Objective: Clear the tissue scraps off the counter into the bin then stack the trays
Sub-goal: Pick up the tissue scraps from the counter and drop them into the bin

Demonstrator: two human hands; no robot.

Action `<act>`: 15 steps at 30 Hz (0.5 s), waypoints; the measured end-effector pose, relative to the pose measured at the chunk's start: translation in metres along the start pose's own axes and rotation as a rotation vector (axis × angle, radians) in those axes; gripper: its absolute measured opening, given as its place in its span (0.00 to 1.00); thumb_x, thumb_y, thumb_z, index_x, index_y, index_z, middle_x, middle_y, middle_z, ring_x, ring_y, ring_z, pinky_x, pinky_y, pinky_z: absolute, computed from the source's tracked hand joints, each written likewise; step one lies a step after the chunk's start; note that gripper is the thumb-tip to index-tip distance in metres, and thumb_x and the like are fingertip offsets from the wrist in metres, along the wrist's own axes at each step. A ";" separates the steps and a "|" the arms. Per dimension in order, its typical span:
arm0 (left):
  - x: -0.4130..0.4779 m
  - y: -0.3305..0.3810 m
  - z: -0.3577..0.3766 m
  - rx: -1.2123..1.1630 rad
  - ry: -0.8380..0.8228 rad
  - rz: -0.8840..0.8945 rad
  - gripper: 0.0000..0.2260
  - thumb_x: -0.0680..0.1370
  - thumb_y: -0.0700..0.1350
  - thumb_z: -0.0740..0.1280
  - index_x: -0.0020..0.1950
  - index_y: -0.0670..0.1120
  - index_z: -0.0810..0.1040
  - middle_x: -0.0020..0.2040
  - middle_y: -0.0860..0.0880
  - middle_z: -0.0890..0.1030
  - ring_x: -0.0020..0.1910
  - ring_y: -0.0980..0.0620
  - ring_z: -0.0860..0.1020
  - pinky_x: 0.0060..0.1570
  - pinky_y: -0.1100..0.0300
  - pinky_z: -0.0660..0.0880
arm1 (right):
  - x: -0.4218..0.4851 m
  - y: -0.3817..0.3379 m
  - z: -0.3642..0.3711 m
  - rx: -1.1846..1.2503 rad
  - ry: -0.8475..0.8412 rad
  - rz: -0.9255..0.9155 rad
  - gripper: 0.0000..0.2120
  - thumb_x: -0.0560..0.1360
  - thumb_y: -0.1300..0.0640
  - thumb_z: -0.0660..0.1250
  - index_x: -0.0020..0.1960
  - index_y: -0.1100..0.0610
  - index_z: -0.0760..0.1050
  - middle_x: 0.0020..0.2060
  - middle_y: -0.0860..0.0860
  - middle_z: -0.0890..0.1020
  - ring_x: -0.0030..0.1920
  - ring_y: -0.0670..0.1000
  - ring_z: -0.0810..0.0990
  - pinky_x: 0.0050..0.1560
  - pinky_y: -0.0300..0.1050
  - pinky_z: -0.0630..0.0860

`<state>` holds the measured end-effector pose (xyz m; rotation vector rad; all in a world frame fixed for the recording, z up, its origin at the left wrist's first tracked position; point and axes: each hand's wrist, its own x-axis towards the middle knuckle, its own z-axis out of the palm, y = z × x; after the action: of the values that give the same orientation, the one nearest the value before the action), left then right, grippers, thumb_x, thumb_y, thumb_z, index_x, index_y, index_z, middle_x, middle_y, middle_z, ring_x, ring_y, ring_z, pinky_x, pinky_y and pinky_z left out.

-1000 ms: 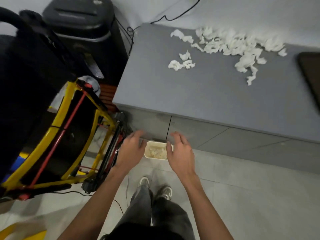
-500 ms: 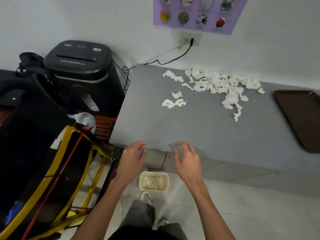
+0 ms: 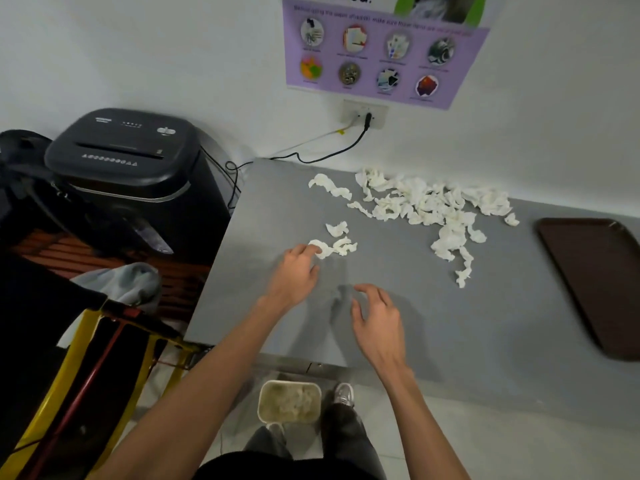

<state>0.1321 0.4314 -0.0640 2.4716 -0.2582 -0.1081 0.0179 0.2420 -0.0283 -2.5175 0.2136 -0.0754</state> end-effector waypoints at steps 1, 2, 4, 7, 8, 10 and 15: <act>0.014 0.000 0.006 0.012 0.005 -0.007 0.19 0.77 0.39 0.64 0.67 0.50 0.76 0.63 0.44 0.78 0.63 0.38 0.76 0.67 0.46 0.73 | 0.010 0.004 -0.003 -0.010 -0.010 -0.010 0.13 0.82 0.53 0.66 0.65 0.48 0.77 0.63 0.49 0.81 0.58 0.57 0.83 0.56 0.54 0.81; 0.027 -0.001 0.011 0.023 0.002 -0.019 0.19 0.77 0.38 0.64 0.67 0.50 0.76 0.63 0.44 0.78 0.63 0.38 0.76 0.66 0.46 0.73 | 0.021 0.006 -0.006 -0.018 -0.019 -0.016 0.13 0.82 0.53 0.66 0.65 0.48 0.77 0.64 0.49 0.81 0.59 0.57 0.83 0.56 0.54 0.81; 0.047 0.002 0.023 0.051 -0.021 -0.031 0.20 0.77 0.38 0.64 0.67 0.50 0.77 0.64 0.42 0.77 0.64 0.38 0.75 0.68 0.46 0.72 | 0.041 0.015 -0.013 -0.009 -0.044 -0.033 0.13 0.82 0.53 0.66 0.66 0.48 0.77 0.64 0.49 0.81 0.58 0.56 0.83 0.56 0.53 0.81; 0.057 0.007 0.037 0.087 -0.046 -0.058 0.22 0.79 0.37 0.65 0.72 0.50 0.75 0.73 0.41 0.72 0.72 0.38 0.70 0.73 0.49 0.66 | 0.066 0.026 -0.015 -0.007 -0.070 -0.071 0.13 0.82 0.54 0.66 0.66 0.47 0.77 0.63 0.48 0.81 0.59 0.55 0.82 0.57 0.53 0.81; 0.059 0.006 0.043 0.099 -0.048 -0.074 0.22 0.80 0.36 0.64 0.73 0.49 0.76 0.74 0.42 0.72 0.74 0.39 0.68 0.74 0.49 0.64 | 0.075 0.031 -0.015 -0.011 -0.090 -0.080 0.13 0.82 0.53 0.65 0.66 0.47 0.77 0.63 0.47 0.80 0.60 0.55 0.82 0.58 0.53 0.80; 0.056 0.000 0.054 0.107 -0.041 -0.074 0.19 0.79 0.34 0.64 0.69 0.47 0.80 0.72 0.42 0.75 0.73 0.38 0.70 0.74 0.50 0.64 | 0.093 0.040 -0.013 -0.027 -0.119 -0.087 0.13 0.82 0.52 0.65 0.66 0.47 0.77 0.64 0.48 0.80 0.60 0.56 0.82 0.59 0.53 0.80; 0.036 -0.011 0.068 0.113 0.077 -0.106 0.09 0.81 0.39 0.68 0.57 0.49 0.84 0.61 0.48 0.81 0.61 0.42 0.77 0.64 0.52 0.74 | 0.127 0.047 -0.004 -0.053 -0.187 -0.161 0.14 0.81 0.57 0.66 0.65 0.50 0.78 0.63 0.52 0.81 0.59 0.60 0.82 0.58 0.53 0.79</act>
<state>0.1592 0.3923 -0.1249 2.5956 -0.1025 -0.0441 0.1363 0.1802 -0.0519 -2.5714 -0.0632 0.1025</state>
